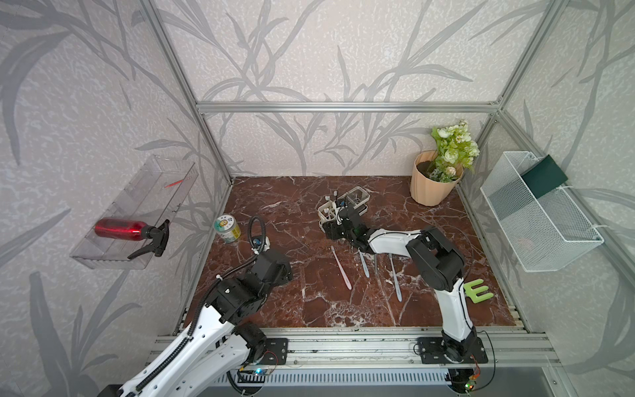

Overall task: Place the toothbrush into the toothbrush holder
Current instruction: Move the toothbrush holder to the center of the board, then pick up the toothbrush from the center of the board.

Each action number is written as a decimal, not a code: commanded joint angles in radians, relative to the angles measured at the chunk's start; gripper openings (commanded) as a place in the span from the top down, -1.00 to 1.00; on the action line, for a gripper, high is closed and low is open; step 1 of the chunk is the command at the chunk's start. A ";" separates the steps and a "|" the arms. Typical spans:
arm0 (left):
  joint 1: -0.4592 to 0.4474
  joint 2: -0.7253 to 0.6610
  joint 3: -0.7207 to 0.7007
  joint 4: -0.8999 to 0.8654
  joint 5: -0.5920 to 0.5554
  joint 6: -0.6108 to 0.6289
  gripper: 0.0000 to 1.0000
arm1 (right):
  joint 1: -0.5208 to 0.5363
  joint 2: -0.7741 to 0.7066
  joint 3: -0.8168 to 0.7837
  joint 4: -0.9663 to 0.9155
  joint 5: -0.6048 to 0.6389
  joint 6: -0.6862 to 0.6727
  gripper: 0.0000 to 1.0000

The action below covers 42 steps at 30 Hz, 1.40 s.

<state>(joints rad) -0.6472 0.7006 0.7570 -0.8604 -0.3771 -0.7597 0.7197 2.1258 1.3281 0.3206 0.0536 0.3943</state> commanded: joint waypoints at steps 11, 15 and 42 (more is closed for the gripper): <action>-0.002 -0.015 -0.010 -0.023 -0.041 -0.009 -0.56 | -0.003 -0.134 -0.147 0.039 -0.024 -0.001 -0.50; -0.002 -0.022 -0.003 -0.036 -0.039 -0.015 -0.56 | 0.003 -0.161 -0.241 0.075 -0.034 0.009 -0.50; -0.004 -0.043 -0.027 -0.040 -0.055 -0.028 -0.56 | 0.114 -0.223 -0.371 0.051 0.058 -0.059 -0.39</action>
<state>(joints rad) -0.6472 0.6632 0.7414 -0.8822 -0.3954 -0.7635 0.8288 1.9305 0.9730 0.3939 0.1127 0.3462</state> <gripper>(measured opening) 0.778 0.696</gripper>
